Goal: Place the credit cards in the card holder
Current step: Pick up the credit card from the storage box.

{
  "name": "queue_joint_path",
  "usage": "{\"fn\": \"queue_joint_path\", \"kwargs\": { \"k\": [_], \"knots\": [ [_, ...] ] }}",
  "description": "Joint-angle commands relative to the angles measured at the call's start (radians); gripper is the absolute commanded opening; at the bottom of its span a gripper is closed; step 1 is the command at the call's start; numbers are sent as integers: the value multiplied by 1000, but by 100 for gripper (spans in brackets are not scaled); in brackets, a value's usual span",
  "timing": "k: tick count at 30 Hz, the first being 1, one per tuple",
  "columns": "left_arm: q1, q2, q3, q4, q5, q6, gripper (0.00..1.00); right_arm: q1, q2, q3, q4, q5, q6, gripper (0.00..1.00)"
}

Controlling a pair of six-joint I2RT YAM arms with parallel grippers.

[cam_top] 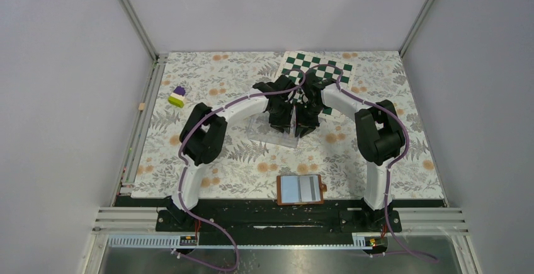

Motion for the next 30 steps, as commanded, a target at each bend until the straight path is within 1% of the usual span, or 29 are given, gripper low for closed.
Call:
{"fn": "queue_joint_path", "kwargs": {
  "k": [1,9,11,13,16,20,30],
  "knots": [
    [4,34,27,18,3,-9,26,6,7,-2,-11,-20,-16,28],
    [3,17,11,36,4,-10,14,5,10,-2,-11,-21,-17,29],
    [4,14,13,36,2,-11,13,5,11,-2,-10,-22,-17,29],
    [3,10,14,35,-6,-12,14,5,10,-2,-11,-22,-16,29],
    [1,6,21,25,-17,-9,20,5,8,-3,-10,-23,-17,29],
    [-1,14,42,5,-29,-1,24,5,9,-2,-10,-24,-15,29],
    [-8,14,48,2,-39,0,23,5,9,-2,-10,-28,-15,29]
  ]
}}
